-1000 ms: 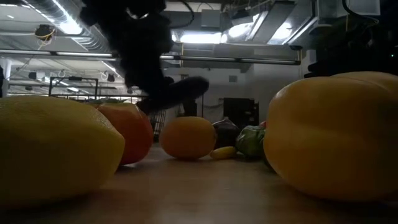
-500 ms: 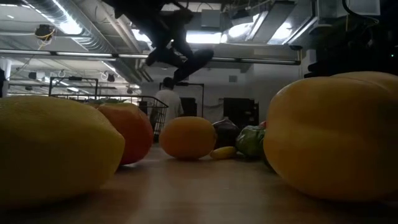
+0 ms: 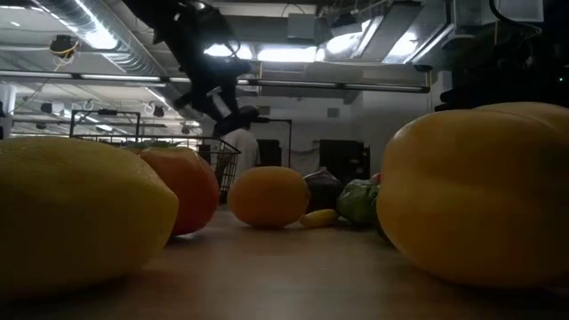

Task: Sort produce into baskets
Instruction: Put the violet eggplant into the silver wire basket

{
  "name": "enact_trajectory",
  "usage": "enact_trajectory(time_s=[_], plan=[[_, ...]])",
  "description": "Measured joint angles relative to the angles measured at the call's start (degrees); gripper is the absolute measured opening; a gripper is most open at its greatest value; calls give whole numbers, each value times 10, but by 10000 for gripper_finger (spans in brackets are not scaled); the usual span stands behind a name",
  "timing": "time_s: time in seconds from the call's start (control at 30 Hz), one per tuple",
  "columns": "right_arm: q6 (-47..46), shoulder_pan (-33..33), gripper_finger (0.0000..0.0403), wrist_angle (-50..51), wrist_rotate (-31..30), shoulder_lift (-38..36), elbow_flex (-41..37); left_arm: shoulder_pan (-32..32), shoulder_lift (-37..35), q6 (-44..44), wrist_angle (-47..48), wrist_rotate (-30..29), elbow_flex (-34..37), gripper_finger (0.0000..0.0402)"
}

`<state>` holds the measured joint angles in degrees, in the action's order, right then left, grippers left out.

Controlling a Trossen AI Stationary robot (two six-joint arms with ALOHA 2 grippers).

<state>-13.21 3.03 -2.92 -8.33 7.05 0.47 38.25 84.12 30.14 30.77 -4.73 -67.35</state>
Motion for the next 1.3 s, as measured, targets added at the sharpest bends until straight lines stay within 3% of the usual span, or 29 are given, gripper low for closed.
enact_trajectory(time_s=[0.37, 1.0, 1.3], plan=[[0, 0, 172, 0, 0, 0, 0, 12, 0, 0, 130, -18, 6, 172], [0, 0, 172, 0, 0, 0, 0, 51, 1, -18, 73, -35, 124, 172], [0, 0, 172, 0, 0, 0, 0, 58, 1, -41, 70, -35, 144, 172]])
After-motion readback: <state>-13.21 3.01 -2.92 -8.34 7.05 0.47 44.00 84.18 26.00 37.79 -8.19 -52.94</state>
